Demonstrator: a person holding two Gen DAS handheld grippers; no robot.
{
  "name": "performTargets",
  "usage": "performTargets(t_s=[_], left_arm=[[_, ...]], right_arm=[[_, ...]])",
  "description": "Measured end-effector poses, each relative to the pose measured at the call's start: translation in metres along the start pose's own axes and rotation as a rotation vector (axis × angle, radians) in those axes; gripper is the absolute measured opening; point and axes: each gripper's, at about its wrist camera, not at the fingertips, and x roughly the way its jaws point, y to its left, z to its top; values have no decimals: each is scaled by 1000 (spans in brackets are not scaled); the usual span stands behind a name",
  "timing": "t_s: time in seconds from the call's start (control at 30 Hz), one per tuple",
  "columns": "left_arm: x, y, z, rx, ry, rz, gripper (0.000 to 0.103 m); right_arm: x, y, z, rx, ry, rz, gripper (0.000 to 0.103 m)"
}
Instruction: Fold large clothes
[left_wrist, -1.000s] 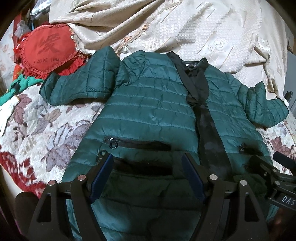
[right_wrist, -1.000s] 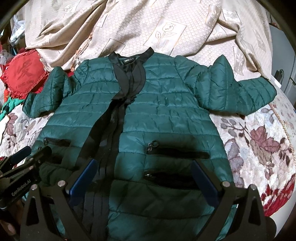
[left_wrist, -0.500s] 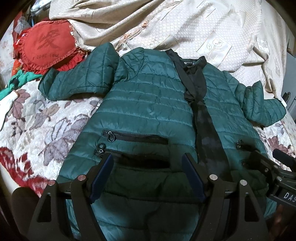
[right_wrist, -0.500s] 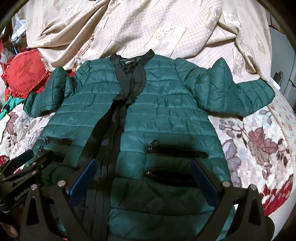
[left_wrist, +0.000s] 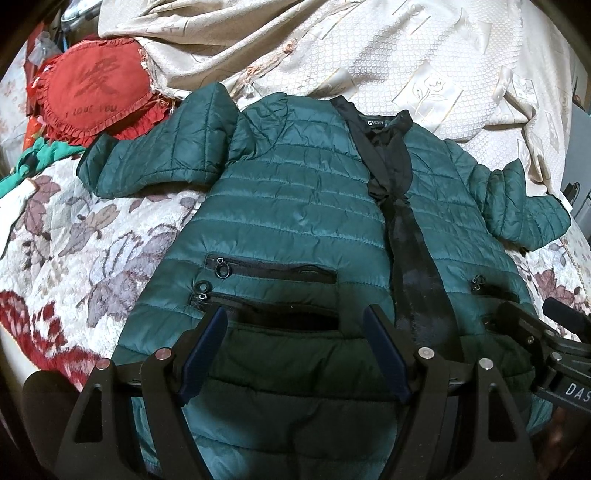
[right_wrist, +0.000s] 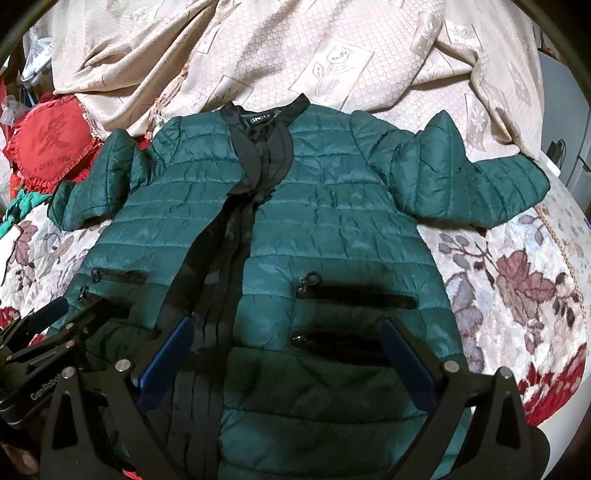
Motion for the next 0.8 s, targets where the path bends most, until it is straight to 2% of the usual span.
performTargets(t_s=[0.4,0.8], left_arm=[[5,2,0,6,-1,12,60],[14,3,-1,15,9,36,60]], right_arm=[[5,-1,0,2,-26,-8,102],[16,0,0,0,-8,-8,102]])
